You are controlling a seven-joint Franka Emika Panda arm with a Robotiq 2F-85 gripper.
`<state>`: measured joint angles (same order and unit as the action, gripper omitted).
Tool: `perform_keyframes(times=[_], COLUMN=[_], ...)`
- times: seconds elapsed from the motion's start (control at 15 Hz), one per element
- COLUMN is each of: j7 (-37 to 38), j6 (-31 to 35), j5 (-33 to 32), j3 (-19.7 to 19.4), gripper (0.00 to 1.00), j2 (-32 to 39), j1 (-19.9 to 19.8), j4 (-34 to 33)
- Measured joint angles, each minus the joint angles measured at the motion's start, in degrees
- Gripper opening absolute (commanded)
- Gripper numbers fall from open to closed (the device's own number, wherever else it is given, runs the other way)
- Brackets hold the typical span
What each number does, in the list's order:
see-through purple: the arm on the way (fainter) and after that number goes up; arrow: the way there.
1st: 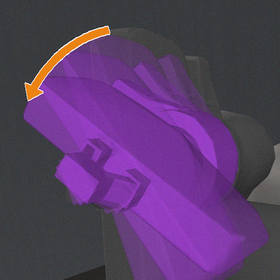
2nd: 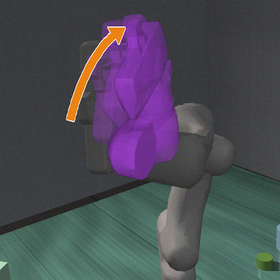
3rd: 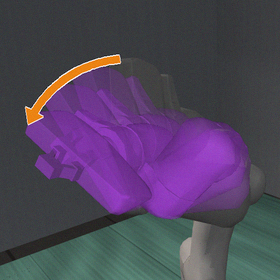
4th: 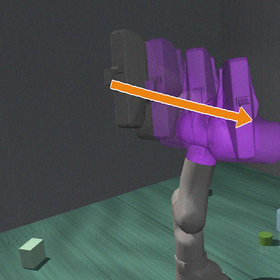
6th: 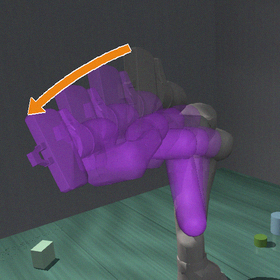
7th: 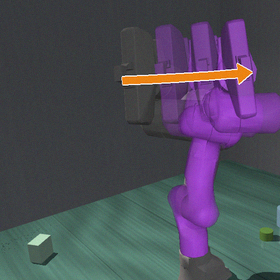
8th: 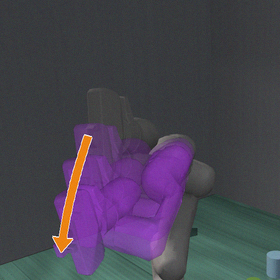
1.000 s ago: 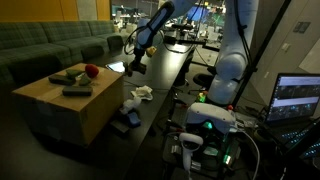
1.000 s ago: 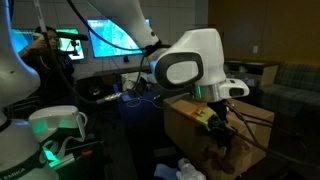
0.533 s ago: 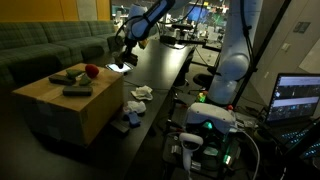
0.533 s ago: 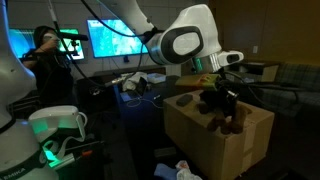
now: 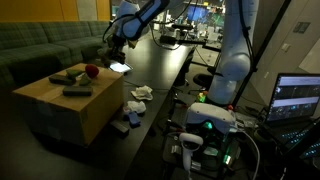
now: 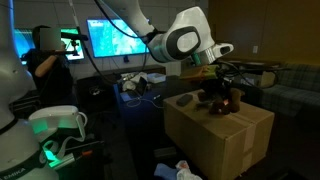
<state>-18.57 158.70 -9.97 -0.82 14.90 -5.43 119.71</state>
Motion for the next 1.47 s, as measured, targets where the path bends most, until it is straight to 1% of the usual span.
perform_keyframes(times=[0.33, 0.53, 0.73, 1.0, 1.2, 1.4, 1.47], j7=[0.2, 0.7, 1.1, 1.3, 2.1, 3.8, 4.3], j6=[1.5, 2.2, 2.4, 2.3, 2.1, 1.7, 1.4], j5=[0.3, 0.1, 0.0, 0.0, -0.2, -1.0, -1.2], j3=[3.0, 3.7, 3.7, 3.6, 2.3, 0.3, -0.2], gripper=[0.11, 0.11, 0.11, 0.11, 0.11, 0.12, 0.31], j2=[4.2, 6.6, 8.8, 11.7, 14.0, 16.2, 16.8], j1=[2.0, 3.7, 5.2, 5.7, 6.0, 6.8, 7.1], j4=[-1.4, -2.2, -3.4, -5.5, -7.6, -10.1, -10.8])
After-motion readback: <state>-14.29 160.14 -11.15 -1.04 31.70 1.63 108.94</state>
